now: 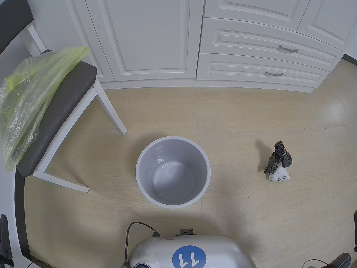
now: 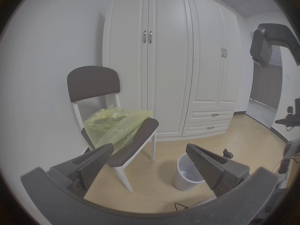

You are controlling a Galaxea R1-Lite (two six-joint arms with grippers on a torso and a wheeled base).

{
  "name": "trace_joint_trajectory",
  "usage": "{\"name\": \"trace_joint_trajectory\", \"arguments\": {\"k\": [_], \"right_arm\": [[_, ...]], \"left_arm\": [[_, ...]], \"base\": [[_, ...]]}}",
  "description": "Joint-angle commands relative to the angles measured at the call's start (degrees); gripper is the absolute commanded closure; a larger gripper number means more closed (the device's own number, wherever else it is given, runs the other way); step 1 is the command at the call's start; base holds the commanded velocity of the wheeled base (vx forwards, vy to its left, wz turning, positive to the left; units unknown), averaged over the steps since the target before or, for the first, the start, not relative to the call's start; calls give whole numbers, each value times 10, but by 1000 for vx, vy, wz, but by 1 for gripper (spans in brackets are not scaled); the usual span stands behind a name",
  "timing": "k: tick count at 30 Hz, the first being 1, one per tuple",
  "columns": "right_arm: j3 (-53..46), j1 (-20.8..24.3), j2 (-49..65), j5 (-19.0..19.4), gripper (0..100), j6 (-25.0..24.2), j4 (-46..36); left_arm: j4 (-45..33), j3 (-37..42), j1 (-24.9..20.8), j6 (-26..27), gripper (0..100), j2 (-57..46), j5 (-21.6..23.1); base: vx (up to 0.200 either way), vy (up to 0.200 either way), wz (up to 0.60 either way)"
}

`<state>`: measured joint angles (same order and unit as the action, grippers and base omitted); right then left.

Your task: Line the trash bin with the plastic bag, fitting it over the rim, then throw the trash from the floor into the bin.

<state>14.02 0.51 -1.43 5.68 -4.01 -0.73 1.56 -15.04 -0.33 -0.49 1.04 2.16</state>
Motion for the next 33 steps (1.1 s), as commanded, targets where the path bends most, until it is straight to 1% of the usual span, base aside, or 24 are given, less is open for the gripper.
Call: {"name": "trace_joint_trajectory", "arguments": {"k": [1, 2, 3, 4, 7, 8, 9, 11, 12, 13, 14, 16, 17, 18, 19, 20, 22, 24, 25, 28, 32, 33], "right_arm": [[58, 34, -64, 21, 0, 57, -27], [80, 55, -92, 21, 0, 70, -27], [80, 55, -92, 21, 0, 70, -27], [115, 76, -134, 21, 0, 95, -29], [153, 98, -225, 16, 0, 100, -29], [153, 98, -225, 16, 0, 100, -29], [174, 92, -307, 13, 0, 95, -30], [189, 82, -367, 6, 0, 85, -29], [202, 75, -420, 2, 0, 69, -23], [202, 75, -420, 2, 0, 69, -23], [237, 68, -504, -3, 0, 29, -2], [248, 68, -555, -10, 0, -6, 35], [248, 67, -561, -12, 0, -9, 41], [240, 67, -579, -21, 0, -25, 77], [240, 67, -579, -21, 0, -25, 77], [218, 66, -589, -26, 0, -36, 108], [196, 57, -599, -22, 0, -43, 140], [197, 59, -614, -20, 0, -43, 158], [193, 61, -641, -25, 0, -41, 187], [174, 70, -665, -40, 0, -24, 229], [164, 73, -672, -45, 0, -13, 245], [157, 84, -677, -50, 0, 1, 263]], "left_arm": [[-20, -48, -18, 18, 0, 45, 1], [-21, -67, -25, 39, 0, 79, 0], [-21, -67, -25, 39, 0, 79, 0], [-22, -98, -27, 58, 0, 136, -7], [-26, -160, -20, 61, 0, 243, -38], [-26, -160, -20, 61, 0, 243, -38], [-26, -192, -20, 59, 0, 318, -66], [-25, -207, -19, 57, 0, 367, -88], [-24, -213, -17, 50, 0, 400, -108], [-24, -213, -17, 50, 0, 400, -108], [-20, -215, 1, 37, 0, 448, -126], [-18, -218, 31, 42, 0, 471, -126], [-18, -219, 37, 44, 0, 474, -126], [-16, -224, 64, 61, 0, 486, -124], [-16, -224, 64, 61, 0, 486, -124], [-15, -228, 75, 84, 0, 500, -121], [-10, -234, 74, 88, 0, 513, -122], [-5, -231, 74, 87, 0, 516, -122], [4, -220, 74, 83, 0, 511, -123], [21, -185, 77, 72, 0, 510, -124], [44, -161, 77, 74, 0, 511, -124], [101, -113, 55, 74, 0, 524, -124]], "base": [[0, 0, 0], [0, 0, 0], [0, 0, 0], [0, 0, 0], [0, 0, 0], [0, 0, 0], [0, 0, 0], [0, 0, 0], [0, 0, 0], [0, 0, 0], [0, 0, 0], [0, 0, 0], [0, 0, 0], [0, 0, 0], [0, 0, 0], [0, 0, 0], [0, 0, 0], [0, 0, 0], [0, 0, 0], [0, 0, 0], [0, 0, 0], [0, 0, 0]]}}
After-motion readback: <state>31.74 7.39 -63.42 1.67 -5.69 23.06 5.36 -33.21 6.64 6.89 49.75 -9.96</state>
